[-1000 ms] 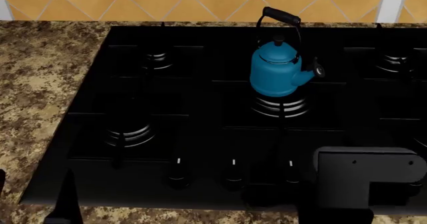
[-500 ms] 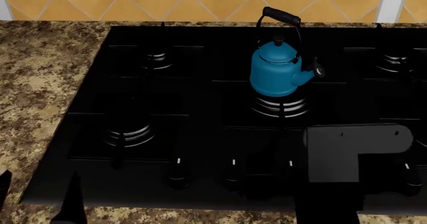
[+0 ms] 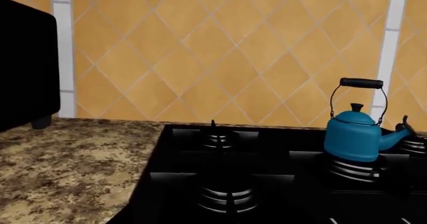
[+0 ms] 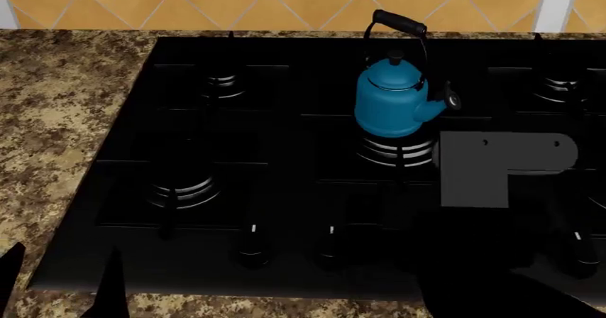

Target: Turn on the center burner of the stove.

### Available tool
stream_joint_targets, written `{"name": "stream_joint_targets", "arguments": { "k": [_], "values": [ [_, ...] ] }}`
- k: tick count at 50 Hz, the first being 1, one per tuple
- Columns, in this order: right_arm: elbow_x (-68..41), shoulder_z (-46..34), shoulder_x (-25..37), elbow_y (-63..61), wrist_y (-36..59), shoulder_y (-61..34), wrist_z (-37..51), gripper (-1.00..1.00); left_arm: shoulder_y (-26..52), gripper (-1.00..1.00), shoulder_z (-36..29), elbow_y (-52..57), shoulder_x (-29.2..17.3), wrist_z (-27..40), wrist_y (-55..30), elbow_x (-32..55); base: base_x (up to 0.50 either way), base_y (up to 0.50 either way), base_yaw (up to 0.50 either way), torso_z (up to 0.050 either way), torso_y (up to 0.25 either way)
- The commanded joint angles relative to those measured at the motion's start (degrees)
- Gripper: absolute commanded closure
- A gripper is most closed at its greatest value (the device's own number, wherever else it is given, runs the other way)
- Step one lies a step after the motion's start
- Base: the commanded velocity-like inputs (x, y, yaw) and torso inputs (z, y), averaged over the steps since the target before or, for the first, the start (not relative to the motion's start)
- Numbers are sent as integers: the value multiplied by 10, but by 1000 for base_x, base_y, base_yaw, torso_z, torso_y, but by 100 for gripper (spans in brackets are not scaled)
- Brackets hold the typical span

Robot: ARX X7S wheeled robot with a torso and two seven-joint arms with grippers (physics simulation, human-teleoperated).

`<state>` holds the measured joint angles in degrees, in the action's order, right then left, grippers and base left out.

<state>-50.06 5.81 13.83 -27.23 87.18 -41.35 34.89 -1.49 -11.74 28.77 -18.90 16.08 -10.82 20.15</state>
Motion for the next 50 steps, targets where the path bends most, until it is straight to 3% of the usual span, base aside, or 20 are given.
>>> {"name": "stream_joint_targets", "arguments": {
  "k": [1,16,20,50],
  "values": [
    [-60,-15,21,69,23,-32,59,-100,-1,-100,-6,-5,-2,3,7,-10,0,0,0,0,0],
    [-181,-48,60,139,14,-38,158,-100,-2,-100,-10,5,-6,10,-1,-12,0,0,0,0,0],
    [-204,-23,42,186,-5,-38,146,-100,-1,-100,-10,4,-6,8,1,-7,0,0,0,0,0],
    [-210,-69,63,217,-31,-48,143,-100,0,-100,-17,-2,-10,14,6,-12,0,0,0,0,0]
  ]
}}
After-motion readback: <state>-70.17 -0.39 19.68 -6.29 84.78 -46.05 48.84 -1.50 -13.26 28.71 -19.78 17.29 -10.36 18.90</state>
